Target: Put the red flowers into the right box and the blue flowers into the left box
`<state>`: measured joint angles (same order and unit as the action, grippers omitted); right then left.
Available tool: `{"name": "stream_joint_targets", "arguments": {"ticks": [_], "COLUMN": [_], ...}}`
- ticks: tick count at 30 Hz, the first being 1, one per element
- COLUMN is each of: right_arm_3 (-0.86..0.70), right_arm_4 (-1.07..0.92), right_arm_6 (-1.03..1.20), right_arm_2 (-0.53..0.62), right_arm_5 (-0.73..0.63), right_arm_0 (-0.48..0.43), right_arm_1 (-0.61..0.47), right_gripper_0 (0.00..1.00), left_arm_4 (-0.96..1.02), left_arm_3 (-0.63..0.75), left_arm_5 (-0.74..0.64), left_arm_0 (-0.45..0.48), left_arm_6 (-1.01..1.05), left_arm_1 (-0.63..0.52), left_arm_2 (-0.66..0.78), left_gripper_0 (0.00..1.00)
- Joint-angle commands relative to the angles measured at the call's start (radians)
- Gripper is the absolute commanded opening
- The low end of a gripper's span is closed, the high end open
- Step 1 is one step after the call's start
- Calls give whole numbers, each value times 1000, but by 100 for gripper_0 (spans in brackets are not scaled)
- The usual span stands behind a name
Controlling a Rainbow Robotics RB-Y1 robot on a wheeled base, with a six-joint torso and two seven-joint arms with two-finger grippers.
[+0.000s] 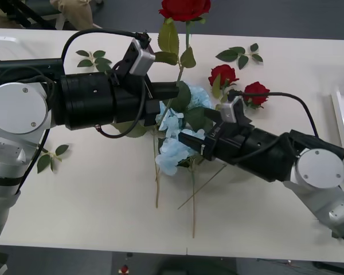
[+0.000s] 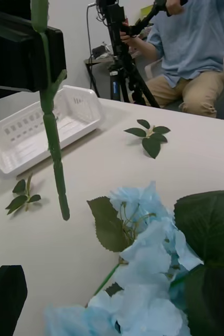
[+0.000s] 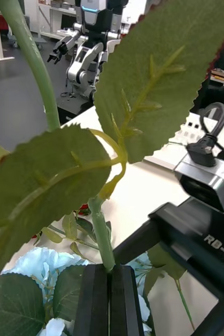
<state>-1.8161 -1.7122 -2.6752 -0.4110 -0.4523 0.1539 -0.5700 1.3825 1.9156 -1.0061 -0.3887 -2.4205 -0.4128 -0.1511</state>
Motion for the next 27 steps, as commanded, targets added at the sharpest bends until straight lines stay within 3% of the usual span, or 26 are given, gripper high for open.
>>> {"name": "stream_joint_targets", "arguments": {"ticks": [1,27], "right_arm_3": [15,115], "right_arm_4": [16,16], "right_arm_6": [-30,-30], "right_arm_2": [-23,-109], "right_arm_5": [6,14], "right_arm_0": [50,173], "right_arm_1": [25,118], "right_gripper_0": [98,96], "left_arm_4": [3,3], "left_arm_3": [14,14], "left_arm_5": [7,7], "left_arm_0": [-33,-33], "left_arm_6": [-77,-77], "left_arm_1": [3,3], "left_arm_2": [-8,-8], "left_gripper_0": [0,0]}}
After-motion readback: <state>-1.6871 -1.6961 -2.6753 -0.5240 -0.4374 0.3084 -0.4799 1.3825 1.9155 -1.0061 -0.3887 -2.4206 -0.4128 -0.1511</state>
